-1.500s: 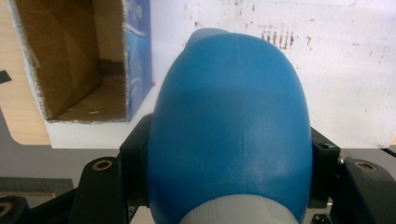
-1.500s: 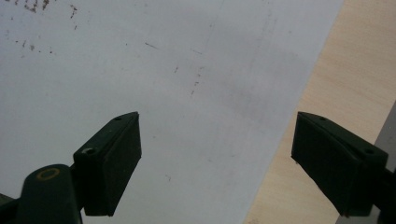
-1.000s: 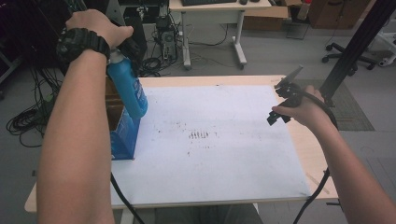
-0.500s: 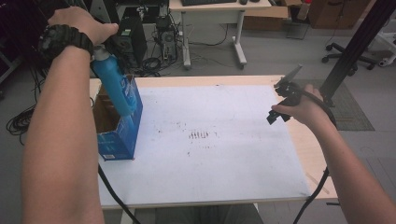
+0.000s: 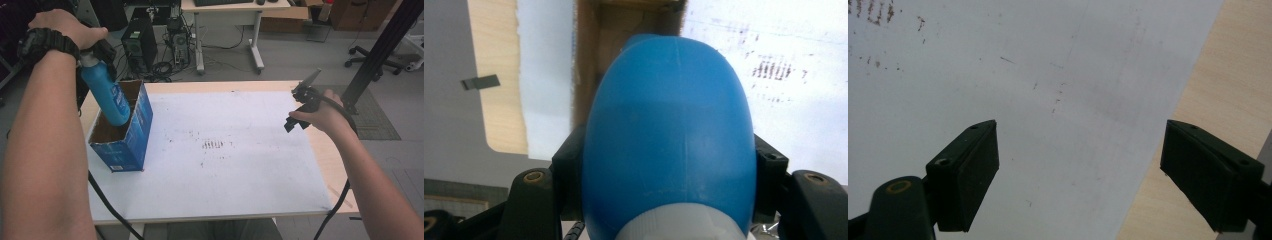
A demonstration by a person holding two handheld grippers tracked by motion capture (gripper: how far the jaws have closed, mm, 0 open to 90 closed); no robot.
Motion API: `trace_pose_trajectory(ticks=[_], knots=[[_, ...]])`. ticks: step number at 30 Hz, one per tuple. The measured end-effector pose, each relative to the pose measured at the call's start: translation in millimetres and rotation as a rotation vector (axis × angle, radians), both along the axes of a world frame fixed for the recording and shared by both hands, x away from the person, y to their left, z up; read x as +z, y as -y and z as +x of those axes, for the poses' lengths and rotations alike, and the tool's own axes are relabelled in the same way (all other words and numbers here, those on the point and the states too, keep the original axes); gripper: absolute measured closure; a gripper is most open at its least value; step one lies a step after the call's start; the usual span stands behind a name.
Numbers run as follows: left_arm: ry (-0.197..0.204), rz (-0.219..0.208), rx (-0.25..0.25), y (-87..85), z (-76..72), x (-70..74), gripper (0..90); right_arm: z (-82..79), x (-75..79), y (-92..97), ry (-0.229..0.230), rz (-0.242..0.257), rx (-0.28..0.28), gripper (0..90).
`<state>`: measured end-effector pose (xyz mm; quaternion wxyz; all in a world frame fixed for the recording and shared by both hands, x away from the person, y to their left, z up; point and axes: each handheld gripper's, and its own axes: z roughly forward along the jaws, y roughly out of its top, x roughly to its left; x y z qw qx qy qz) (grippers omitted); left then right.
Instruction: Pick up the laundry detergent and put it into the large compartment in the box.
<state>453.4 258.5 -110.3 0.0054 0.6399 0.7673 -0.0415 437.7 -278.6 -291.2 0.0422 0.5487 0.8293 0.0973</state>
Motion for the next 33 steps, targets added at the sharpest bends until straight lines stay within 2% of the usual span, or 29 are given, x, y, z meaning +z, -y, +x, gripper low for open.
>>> trace_pose_trajectory(ticks=[5, 11, 25, 28, 33], knots=[[0.007, 0.017, -0.004, -10.2, -0.6, -2.8, 37.2, 0.7, 0.0, -1.1, -0.003, -0.001, -0.002, 15.8], [0.009, 0.014, -0.003, -15.9, -2.0, -2.3, 37.3, 1.4, 0.9, -2.5, -0.003, -0.002, -0.006, 15.8], [0.009, 0.009, -0.02, -14.2, 0.0, -7.4, 37.3, 1.6, 0.3, -4.3, -0.005, -0.002, -0.007, 15.7], [0.001, 0.021, -0.023, -12.9, 0.9, -11.5, 37.3, 1.8, -0.2, -4.4, -0.005, -0.001, -0.007, 15.8], [0.0, 0.012, -0.029, -12.9, 1.7, -20.8, 37.3, 1.7, -1.4, -4.5, -0.009, -0.005, -0.005, 15.7]])
